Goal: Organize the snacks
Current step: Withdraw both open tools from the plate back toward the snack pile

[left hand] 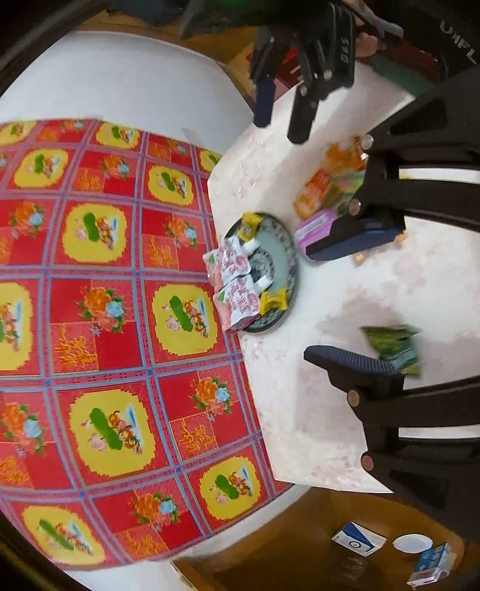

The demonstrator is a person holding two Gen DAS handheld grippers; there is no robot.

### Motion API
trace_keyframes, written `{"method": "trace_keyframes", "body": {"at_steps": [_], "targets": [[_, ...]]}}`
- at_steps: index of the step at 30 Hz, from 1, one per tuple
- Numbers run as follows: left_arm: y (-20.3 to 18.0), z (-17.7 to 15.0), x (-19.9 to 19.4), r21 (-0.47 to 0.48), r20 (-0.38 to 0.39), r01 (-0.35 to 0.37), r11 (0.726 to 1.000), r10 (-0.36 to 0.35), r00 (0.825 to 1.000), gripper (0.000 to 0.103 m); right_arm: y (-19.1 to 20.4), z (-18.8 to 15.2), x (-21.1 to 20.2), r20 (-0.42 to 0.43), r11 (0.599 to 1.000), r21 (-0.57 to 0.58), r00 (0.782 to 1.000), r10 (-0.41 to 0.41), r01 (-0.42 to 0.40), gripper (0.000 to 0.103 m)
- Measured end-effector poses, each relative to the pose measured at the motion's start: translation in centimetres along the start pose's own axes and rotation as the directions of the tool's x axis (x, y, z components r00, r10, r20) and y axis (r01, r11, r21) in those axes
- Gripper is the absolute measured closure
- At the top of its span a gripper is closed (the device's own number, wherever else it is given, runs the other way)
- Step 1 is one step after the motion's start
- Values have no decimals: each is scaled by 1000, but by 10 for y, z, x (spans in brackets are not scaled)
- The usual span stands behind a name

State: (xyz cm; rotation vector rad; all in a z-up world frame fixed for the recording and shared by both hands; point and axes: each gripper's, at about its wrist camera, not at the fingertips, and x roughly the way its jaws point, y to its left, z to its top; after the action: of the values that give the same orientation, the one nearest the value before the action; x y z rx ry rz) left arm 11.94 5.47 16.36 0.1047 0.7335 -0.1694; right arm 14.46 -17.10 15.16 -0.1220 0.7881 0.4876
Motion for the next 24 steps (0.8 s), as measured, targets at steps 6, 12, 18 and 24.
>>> {"method": "trace_keyframes", "body": {"at_steps": [6, 12, 18, 24], "targets": [[-17, -38, -27, -8, 18, 37, 999, -37, 999, 53, 14, -35, -16, -2, 1000, 6, 1000, 8, -8, 36], [-35, -79, -38, -16, 28, 71, 997, -70, 997, 52, 22, -75, -23, 10, 999, 38, 1000, 11, -12, 37], [-49, -112, -23, -6, 16, 54, 999, -54, 998, 52, 31, -113, -19, 33, 999, 47, 999, 0, -2, 38], [-51, -132, -7, 21, 60, 80, 997, -81, 995, 53, 35, -132, -7, 50, 998, 49, 998, 29, -32, 60]]}}
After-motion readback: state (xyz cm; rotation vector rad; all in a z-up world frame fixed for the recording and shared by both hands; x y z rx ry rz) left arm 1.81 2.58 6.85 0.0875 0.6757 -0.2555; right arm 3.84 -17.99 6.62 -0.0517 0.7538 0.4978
